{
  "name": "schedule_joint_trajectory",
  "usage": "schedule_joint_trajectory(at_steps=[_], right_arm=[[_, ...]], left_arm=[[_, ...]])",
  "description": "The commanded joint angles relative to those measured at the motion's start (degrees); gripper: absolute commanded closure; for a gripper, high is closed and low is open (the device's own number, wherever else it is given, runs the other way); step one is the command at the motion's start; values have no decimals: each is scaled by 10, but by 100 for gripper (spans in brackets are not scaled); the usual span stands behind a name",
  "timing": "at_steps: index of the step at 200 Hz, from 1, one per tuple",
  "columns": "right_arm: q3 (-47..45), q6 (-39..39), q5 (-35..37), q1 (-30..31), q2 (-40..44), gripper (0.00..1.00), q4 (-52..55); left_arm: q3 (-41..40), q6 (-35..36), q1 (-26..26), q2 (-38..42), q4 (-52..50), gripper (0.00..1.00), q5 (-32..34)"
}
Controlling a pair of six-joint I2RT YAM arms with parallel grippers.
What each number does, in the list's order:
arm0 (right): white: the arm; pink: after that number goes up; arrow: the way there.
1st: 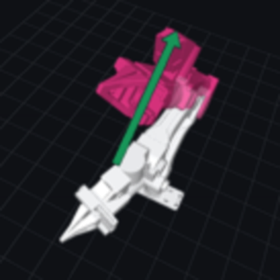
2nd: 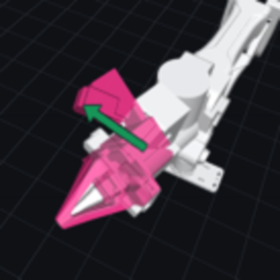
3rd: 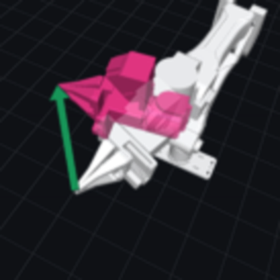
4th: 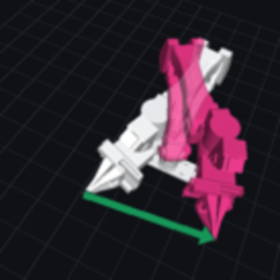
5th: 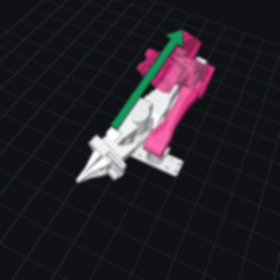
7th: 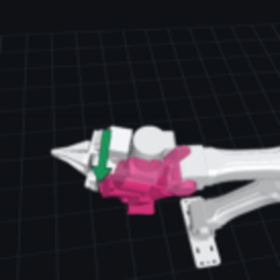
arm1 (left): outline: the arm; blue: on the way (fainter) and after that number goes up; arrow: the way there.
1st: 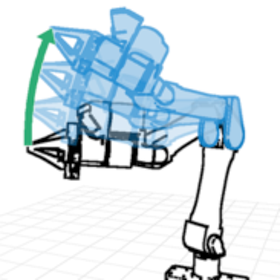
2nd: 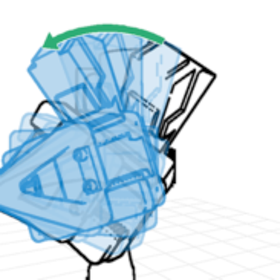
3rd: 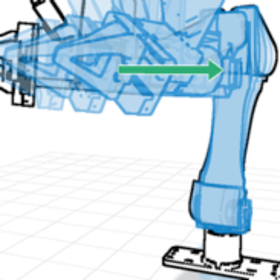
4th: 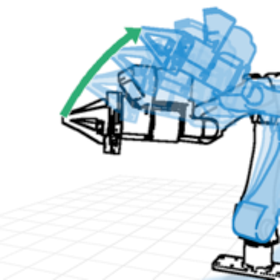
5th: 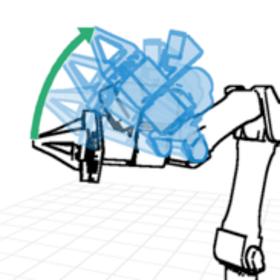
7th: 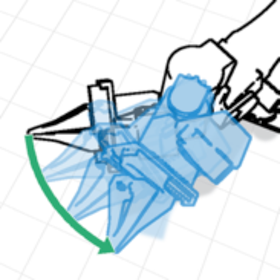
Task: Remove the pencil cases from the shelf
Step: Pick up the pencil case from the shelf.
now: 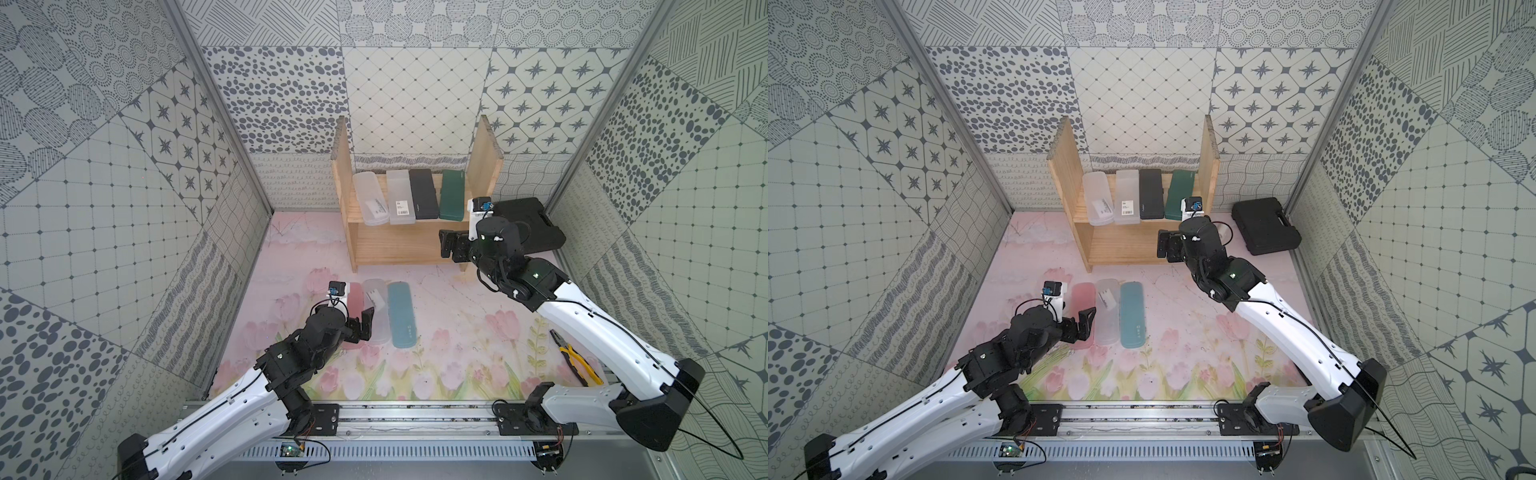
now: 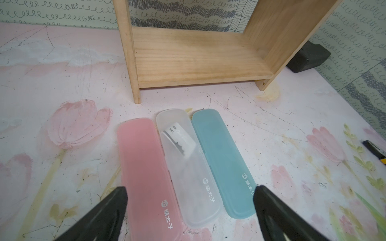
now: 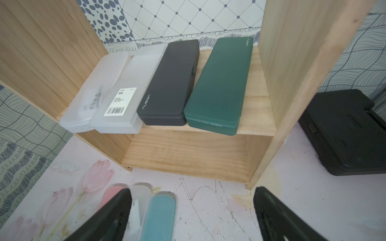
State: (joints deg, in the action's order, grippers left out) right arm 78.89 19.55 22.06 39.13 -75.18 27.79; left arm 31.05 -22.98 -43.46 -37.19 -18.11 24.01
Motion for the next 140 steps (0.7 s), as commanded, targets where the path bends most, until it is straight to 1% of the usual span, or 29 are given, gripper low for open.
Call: schedule_joint_trajectory(at_steps=[1, 31, 51, 93, 140], right_arm=[[46, -8, -20, -17, -31, 6, -1], [93, 11, -32, -43, -75, 9, 4], [121, 14, -29, -52, -101, 10, 4], [170, 9, -18, -62, -152, 11, 10], [188, -3, 7, -69, -179, 12, 17]], left_arm=[[-22, 40, -1, 33, 59, 1, 5], [-32, 34, -1, 71, 49, 1, 27], [-37, 34, 1, 83, 48, 1, 28], [-34, 34, 0, 81, 44, 1, 28], [-33, 33, 0, 79, 44, 1, 25]])
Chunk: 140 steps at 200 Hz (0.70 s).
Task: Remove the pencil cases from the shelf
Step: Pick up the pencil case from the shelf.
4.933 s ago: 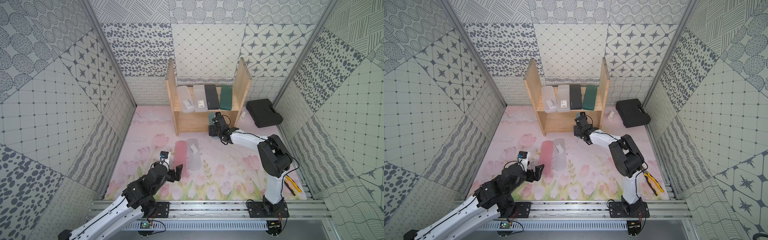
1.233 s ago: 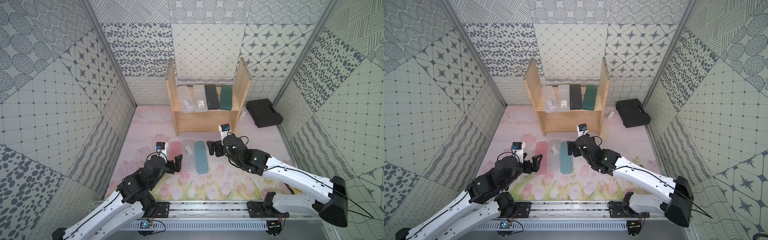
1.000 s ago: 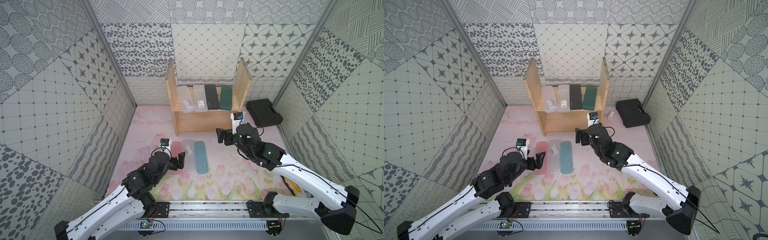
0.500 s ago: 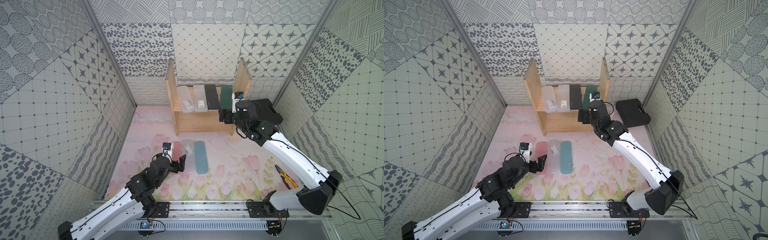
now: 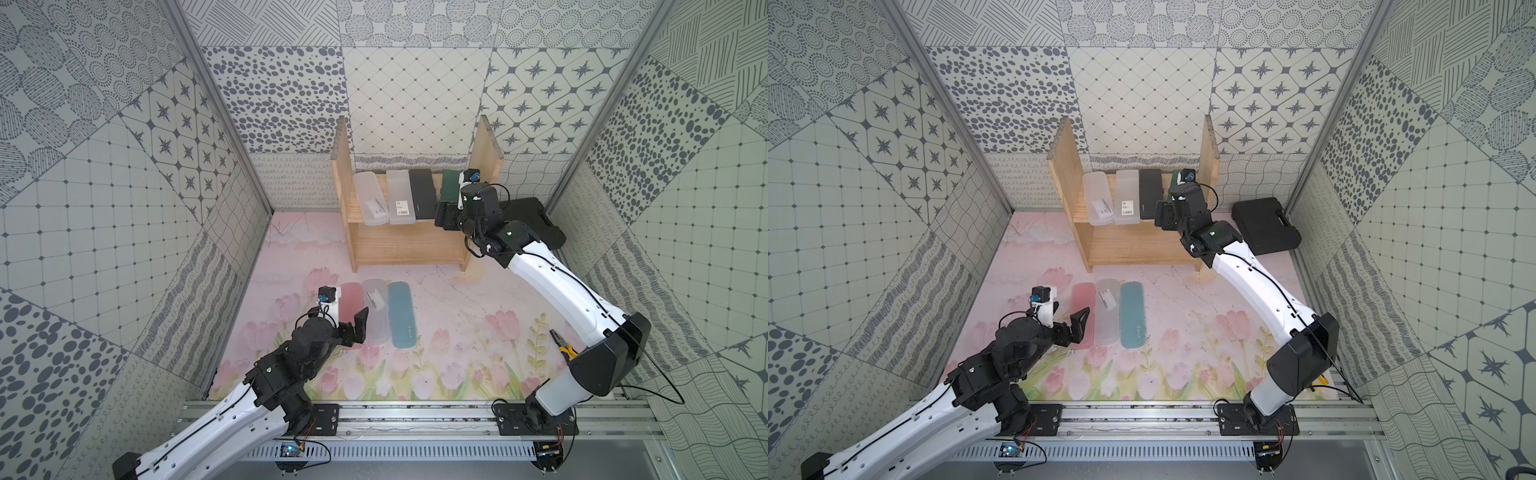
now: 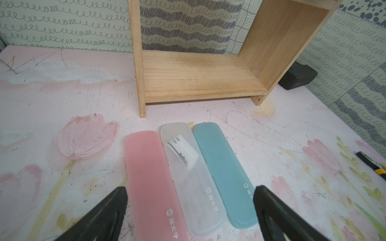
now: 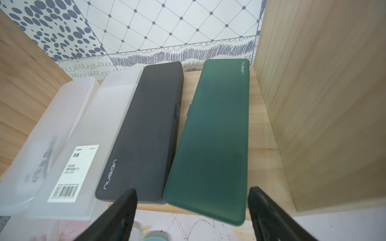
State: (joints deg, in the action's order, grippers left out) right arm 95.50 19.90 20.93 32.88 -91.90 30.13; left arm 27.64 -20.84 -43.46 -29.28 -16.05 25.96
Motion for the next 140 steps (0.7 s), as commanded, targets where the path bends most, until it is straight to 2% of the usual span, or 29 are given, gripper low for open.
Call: schedule_joint_trajectory(at_steps=[1, 140], right_arm=[[22, -7, 18, -7, -12, 12, -6], [26, -3, -5, -24, -34, 12, 9]], left_arm=[[1, 12, 0, 0, 23, 1, 5], [1, 12, 0, -9, 24, 1, 6]])
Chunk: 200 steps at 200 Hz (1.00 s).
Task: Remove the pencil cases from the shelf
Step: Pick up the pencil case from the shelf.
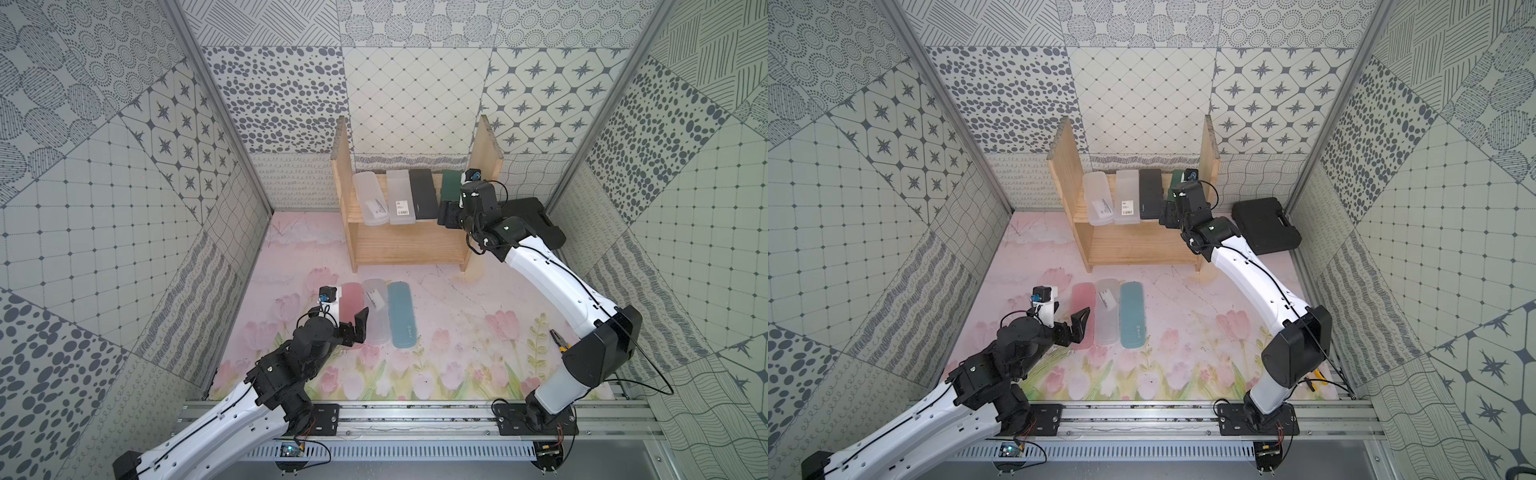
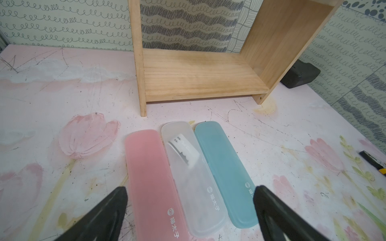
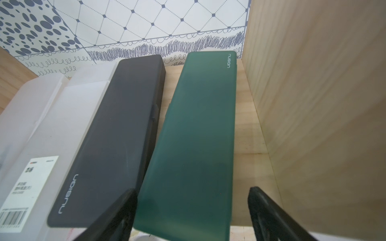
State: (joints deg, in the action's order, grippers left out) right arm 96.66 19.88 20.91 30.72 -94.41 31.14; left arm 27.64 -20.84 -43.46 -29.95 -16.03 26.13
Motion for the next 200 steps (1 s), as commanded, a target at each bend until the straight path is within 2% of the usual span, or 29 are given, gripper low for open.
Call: schedule_joint_trajectory(at_steps=[1, 79, 200], right_arm=[[15, -3, -5, -2, -9, 12, -1], [10, 8, 24, -7, -6, 11, 22], [26, 3, -24, -10, -6, 11, 22]], left_arm=[[1, 12, 1, -2, 25, 1, 4], [2, 13, 0, -3, 24, 1, 4], [2, 12, -1, -6, 24, 1, 5]])
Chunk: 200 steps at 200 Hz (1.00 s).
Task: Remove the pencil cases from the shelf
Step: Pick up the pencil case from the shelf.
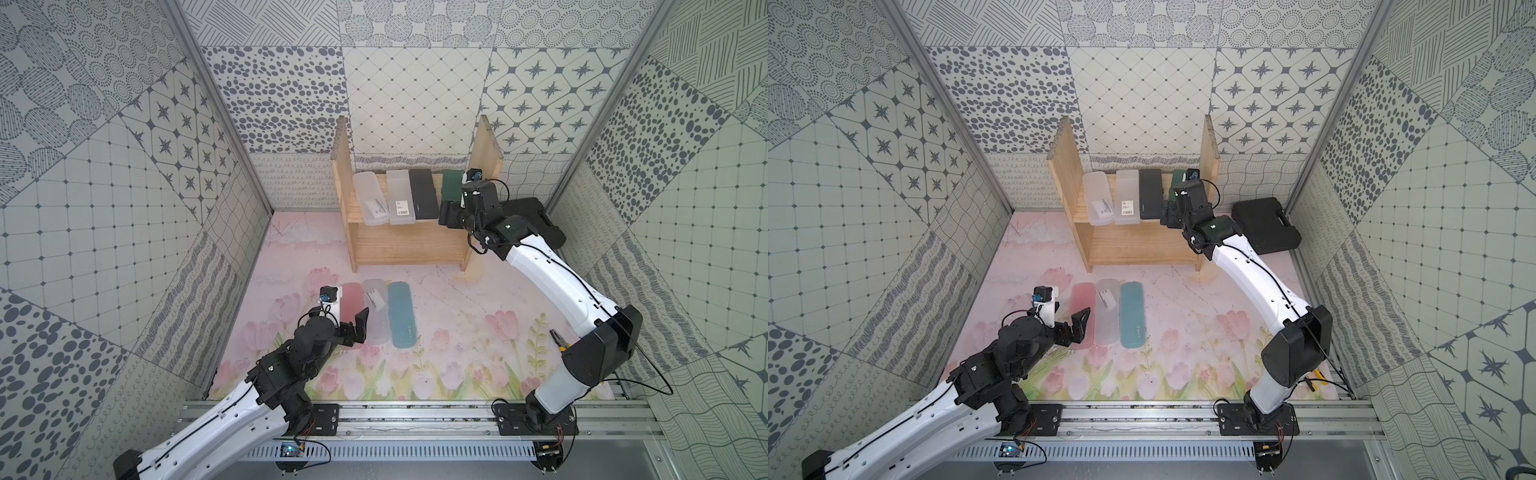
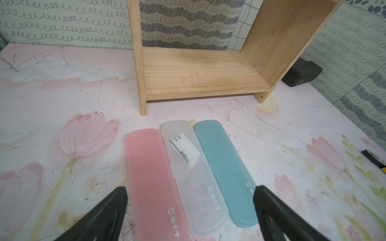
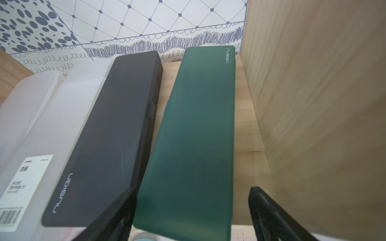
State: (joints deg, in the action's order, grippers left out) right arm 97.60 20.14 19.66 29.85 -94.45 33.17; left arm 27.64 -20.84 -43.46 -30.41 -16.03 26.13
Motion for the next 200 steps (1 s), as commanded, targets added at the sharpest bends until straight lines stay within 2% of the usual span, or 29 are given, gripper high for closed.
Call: schedule_joint_trajectory(at_steps=[1, 55, 110, 200], right_arm=[[17, 1, -12, -1, -6, 11, 2], [27, 0, -5, -1, -19, 11, 8], [28, -1, 36, -1, -20, 11, 31], [63, -22, 39, -3, -51, 11, 31]], left_arm=[[1, 12, 0, -1, 24, 1, 5], [2, 12, 0, -2, 25, 1, 5], [1, 12, 0, -3, 25, 1, 4], [1, 13, 0, -3, 24, 1, 4]])
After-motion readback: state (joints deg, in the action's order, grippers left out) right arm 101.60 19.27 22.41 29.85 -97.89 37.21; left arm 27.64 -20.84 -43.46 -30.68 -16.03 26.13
